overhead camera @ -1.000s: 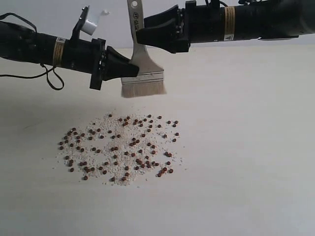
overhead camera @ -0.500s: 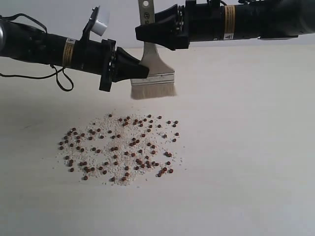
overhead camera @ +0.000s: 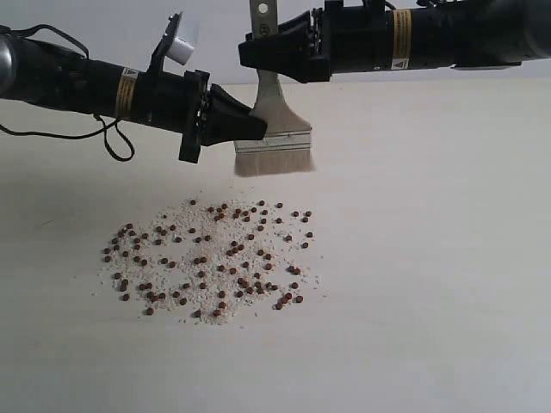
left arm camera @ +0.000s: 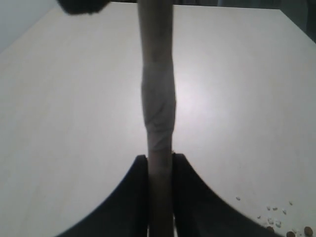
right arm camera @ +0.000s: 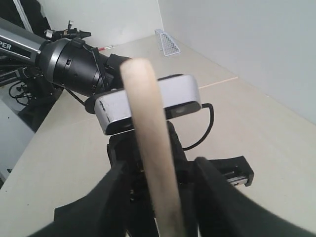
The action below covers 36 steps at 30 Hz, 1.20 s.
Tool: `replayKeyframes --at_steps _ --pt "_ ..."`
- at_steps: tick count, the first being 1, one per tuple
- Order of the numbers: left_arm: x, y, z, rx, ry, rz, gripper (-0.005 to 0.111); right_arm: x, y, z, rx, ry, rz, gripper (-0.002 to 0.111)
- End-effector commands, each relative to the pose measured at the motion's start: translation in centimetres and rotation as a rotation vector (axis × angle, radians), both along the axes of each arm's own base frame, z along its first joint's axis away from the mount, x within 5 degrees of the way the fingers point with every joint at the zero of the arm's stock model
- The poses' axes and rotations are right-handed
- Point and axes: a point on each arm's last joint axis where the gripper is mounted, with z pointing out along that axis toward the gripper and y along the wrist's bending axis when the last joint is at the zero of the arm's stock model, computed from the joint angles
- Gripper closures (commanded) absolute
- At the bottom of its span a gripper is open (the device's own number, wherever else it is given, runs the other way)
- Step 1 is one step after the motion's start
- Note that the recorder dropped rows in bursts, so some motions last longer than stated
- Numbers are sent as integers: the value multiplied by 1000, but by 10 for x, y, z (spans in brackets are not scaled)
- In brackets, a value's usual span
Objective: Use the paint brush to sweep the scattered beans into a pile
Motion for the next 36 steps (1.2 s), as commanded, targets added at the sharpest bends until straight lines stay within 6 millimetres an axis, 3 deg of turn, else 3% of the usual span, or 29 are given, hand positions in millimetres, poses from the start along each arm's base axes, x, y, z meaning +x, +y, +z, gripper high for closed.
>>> replayKeyframes --at_steps 1,3,16,20,25,27,32,36 --pt "0 -3 11 -52 7 18 107 0 1 4 10 -4 1 100" --pt "2 -3 13 -75 17 37 107 0 1 4 11 4 0 108" --pt "4 -4 16 -103 28 59 105 1 1 3 7 -11 -1 108" --pt "4 -4 16 -107 29 62 85 1 1 3 7 -14 -1 108" --pt "4 -4 16 -107 29 62 44 1 1 4 17 -5 -5 108" --pt "4 -4 16 -107 29 62 33 2 1 5 28 -3 -11 108" --pt "9 1 19 -134 39 99 27 6 0 5 12 1 -66 108" --pt "21 18 23 -154 40 158 27 14 -3 -4 -82 11 -158 108"
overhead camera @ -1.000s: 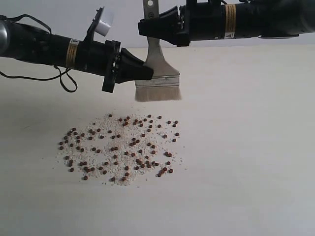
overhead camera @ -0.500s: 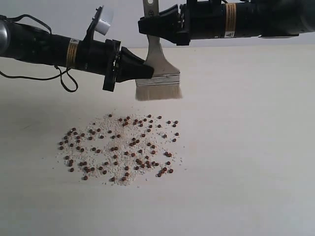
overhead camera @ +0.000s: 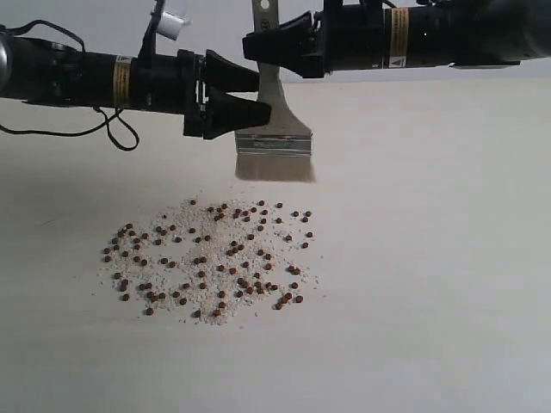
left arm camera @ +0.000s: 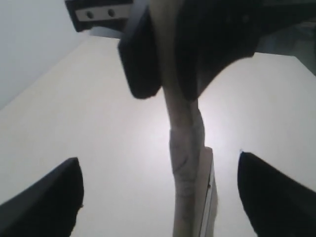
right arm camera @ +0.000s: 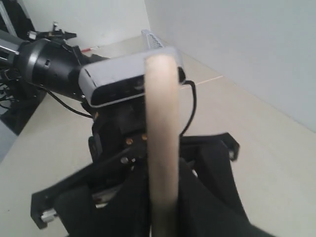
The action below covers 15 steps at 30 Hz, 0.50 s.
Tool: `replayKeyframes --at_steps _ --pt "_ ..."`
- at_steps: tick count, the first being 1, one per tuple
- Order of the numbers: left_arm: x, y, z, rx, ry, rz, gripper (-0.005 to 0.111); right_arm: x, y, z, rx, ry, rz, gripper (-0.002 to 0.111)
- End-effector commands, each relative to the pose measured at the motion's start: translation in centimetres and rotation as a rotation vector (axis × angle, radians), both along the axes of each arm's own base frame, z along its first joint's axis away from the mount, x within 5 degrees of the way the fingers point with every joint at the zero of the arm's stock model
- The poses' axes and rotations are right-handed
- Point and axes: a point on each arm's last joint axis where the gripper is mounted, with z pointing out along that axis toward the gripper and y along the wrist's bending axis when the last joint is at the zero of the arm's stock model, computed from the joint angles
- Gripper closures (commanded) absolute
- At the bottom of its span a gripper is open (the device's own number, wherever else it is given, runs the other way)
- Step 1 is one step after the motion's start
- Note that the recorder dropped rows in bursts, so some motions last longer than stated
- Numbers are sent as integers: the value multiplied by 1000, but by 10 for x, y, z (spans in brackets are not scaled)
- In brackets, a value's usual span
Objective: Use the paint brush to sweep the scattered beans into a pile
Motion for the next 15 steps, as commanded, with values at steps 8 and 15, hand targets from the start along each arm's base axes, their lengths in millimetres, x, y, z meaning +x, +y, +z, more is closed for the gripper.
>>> replayKeyframes --at_steps 8,15 --pt "30 55 9 -6 -18 144 50 28 -20 -2 -250 -21 -409 108" --pt "37 70 17 -35 5 203 107 38 -42 17 -345 -17 -694 108"
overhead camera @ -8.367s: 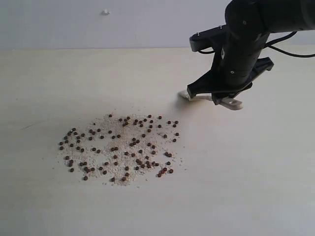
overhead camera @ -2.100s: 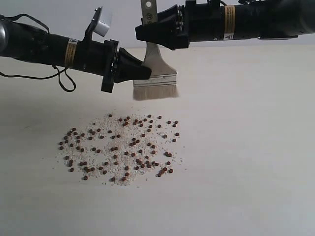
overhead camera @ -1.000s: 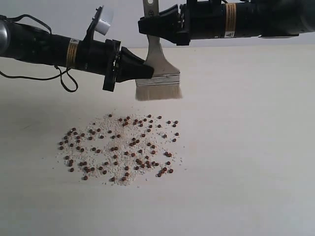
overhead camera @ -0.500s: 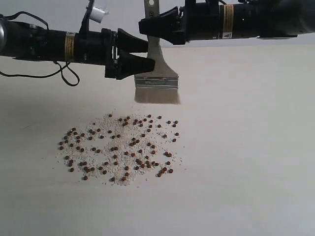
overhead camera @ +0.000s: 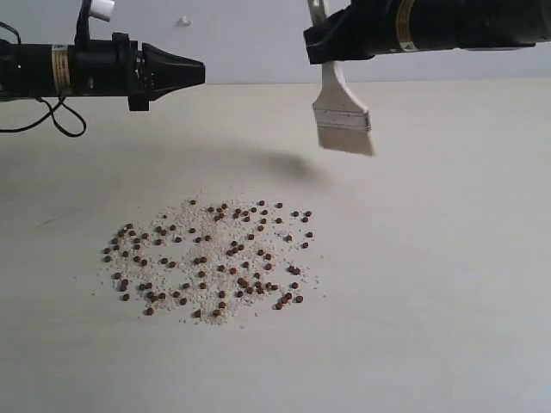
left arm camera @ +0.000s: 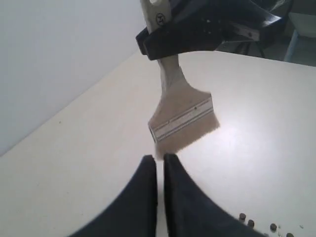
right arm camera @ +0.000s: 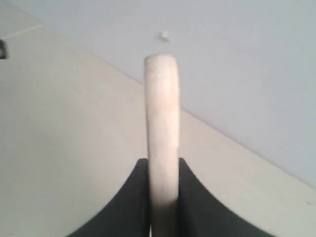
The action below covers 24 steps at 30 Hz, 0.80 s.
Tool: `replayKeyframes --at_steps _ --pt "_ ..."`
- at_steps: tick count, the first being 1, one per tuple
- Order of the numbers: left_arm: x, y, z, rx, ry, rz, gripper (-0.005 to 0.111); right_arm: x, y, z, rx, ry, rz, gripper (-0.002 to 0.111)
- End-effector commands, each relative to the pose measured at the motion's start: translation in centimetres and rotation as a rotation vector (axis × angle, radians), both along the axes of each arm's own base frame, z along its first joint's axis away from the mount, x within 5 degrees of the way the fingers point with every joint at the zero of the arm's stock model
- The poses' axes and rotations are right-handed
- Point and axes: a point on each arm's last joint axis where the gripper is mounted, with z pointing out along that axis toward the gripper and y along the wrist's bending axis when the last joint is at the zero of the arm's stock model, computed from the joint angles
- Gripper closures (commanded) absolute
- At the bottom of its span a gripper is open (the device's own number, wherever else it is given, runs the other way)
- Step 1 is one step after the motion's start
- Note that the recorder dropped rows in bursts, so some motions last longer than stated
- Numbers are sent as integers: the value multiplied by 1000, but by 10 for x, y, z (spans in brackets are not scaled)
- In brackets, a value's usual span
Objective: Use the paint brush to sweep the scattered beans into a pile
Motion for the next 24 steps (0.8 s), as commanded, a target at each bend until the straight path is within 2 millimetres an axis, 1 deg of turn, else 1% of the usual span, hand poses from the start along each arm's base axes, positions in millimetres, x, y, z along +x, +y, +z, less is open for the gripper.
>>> replayKeyframes --at_steps 1,5,8,9,11,13,15,17,19,20,22,23,24 --pt "2 5 15 -24 -1 42 107 1 -10 23 15 -6 -152 108" --pt "16 14 16 56 85 331 107 -4 -11 41 61 -9 -183 108" --pt "17 25 22 84 133 516 107 -8 -9 52 55 -21 -241 108" --pt "16 30 21 93 155 578 107 -9 -5 54 53 -20 -252 108" --pt "9 37 29 84 162 671 107 -13 1 59 52 -19 -259 108" --pt "1 45 38 53 148 754 107 -17 8 62 55 -17 -250 108" --pt "-12 54 50 21 108 840 107 -21 16 64 53 -17 -254 108" --pt "-29 66 61 -18 63 938 107 -25 22 68 41 -31 -285 108" --pt "-58 86 75 -49 -37 1084 107 -30 30 73 14 -64 -338 108" --pt "-76 94 78 -67 -77 1134 107 -31 34 73 4 -72 -356 108" --pt "-113 107 86 -163 -150 1190 107 -35 43 73 -20 -91 -372 108" --pt "-134 113 88 -239 -185 1202 107 -38 48 73 -24 -95 -370 108" --pt "-162 122 90 -323 -221 1232 107 -41 55 73 -28 -99 -368 108"
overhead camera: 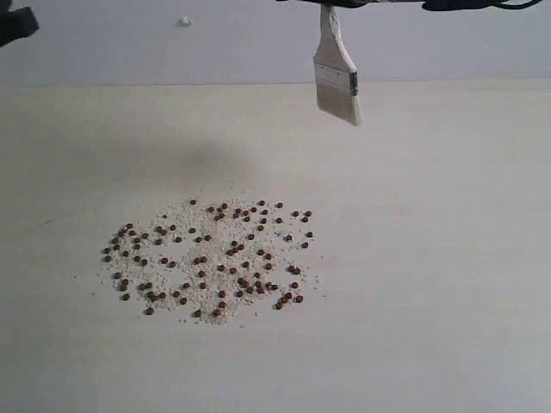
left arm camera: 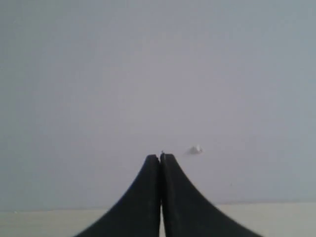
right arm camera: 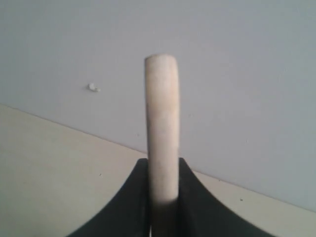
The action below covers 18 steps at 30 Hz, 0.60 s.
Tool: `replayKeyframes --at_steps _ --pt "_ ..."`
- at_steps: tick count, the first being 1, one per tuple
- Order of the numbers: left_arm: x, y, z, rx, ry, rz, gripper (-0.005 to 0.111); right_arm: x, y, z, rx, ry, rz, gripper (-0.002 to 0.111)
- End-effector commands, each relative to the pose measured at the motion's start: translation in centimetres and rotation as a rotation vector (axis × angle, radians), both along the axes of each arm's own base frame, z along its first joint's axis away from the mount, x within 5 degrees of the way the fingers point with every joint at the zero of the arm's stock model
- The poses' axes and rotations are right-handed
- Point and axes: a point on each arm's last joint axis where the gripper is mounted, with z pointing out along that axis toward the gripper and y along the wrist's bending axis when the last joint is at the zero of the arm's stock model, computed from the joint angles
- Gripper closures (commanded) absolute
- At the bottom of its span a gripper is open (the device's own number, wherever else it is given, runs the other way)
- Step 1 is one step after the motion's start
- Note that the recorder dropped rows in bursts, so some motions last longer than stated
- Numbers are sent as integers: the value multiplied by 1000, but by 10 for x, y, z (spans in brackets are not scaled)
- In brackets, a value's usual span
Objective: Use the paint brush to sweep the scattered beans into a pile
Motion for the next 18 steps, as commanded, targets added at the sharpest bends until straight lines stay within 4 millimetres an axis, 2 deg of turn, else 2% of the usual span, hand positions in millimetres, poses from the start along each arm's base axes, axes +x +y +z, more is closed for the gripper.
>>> replayKeyframes --at_steps 1,3,6,7,10,15,18 --pt "-80 29 4 -102 -196 122 107 -11 16 3 -23 -18 -10 108" --pt "-111 39 4 -91 -218 167 107 -17 21 -3 -43 -7 -19 108" --pt "-146 47 6 -99 -233 183 107 -24 21 -12 -58 19 -19 108" --pt "-165 51 7 -92 -257 187 107 -29 19 -13 -64 29 -18 108" --pt "-195 59 4 -89 -277 202 107 -40 12 -3 -69 10 -22 108" --pt "-218 60 -15 43 -162 179 107 -55 8 19 -84 -49 36 108" --pt "-231 61 -25 34 -95 157 107 -64 10 35 -65 -81 82 108"
